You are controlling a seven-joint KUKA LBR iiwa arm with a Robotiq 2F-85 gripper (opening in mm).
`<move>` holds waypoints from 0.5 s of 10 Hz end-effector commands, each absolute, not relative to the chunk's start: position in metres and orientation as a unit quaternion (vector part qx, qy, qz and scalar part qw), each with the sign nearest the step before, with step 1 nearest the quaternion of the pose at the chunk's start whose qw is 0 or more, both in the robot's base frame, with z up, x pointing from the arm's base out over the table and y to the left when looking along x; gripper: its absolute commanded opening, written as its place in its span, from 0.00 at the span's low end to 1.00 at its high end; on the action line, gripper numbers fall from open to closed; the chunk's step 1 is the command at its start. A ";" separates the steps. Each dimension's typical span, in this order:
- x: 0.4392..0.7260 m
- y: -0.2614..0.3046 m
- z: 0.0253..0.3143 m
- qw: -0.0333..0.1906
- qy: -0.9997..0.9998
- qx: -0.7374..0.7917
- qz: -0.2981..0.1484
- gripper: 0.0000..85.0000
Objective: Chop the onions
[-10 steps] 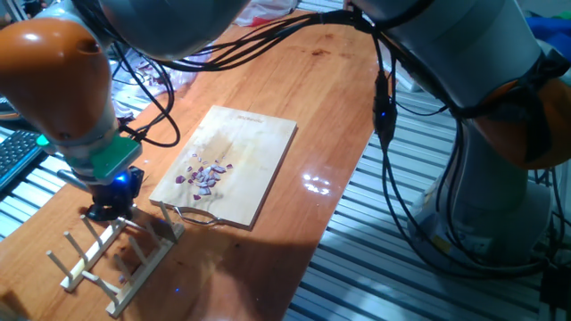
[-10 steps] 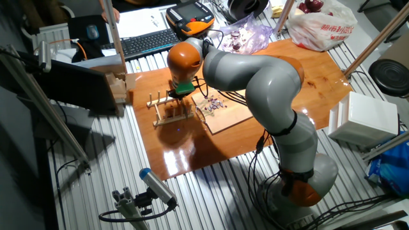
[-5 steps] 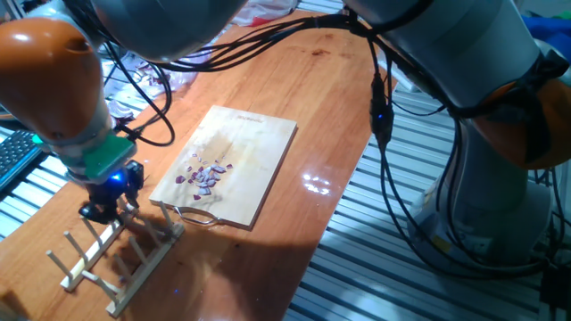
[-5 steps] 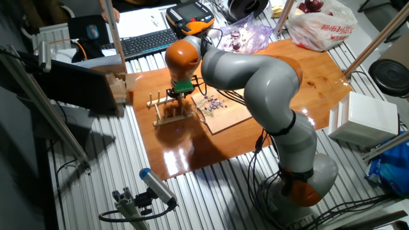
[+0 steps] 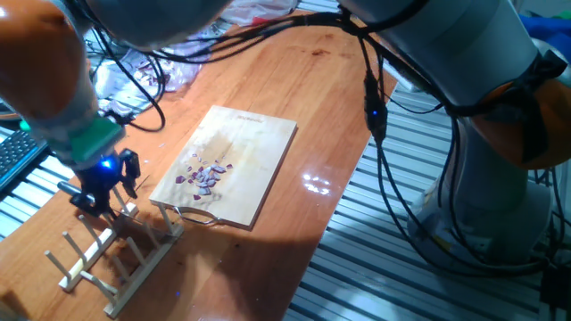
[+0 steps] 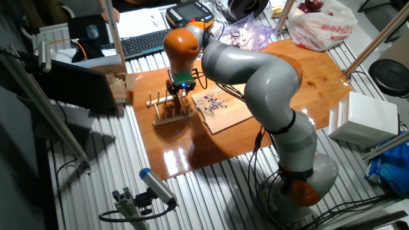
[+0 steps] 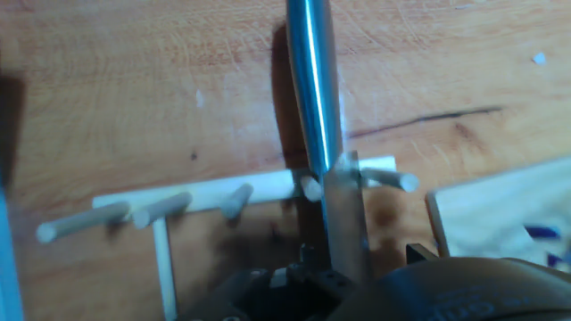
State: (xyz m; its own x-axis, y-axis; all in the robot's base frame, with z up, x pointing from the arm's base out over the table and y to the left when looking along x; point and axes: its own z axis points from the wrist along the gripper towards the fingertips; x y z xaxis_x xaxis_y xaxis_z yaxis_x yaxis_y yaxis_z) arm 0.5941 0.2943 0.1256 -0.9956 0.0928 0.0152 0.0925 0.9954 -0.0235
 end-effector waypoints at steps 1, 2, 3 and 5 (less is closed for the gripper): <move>0.589 0.288 0.178 0.020 -0.999 -0.043 0.004 0.60; 0.584 0.279 0.196 0.030 -0.999 -0.034 -0.004 0.60; 0.580 0.268 0.209 0.034 -0.999 -0.023 -0.008 0.40; 0.579 0.242 0.234 0.038 -0.999 0.027 -0.017 0.00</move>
State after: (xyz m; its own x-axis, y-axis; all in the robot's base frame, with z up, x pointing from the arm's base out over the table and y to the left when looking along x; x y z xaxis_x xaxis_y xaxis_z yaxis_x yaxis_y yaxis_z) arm 0.5795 0.2482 0.1764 -0.9970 -0.0214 0.0746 -0.0188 0.9992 0.0357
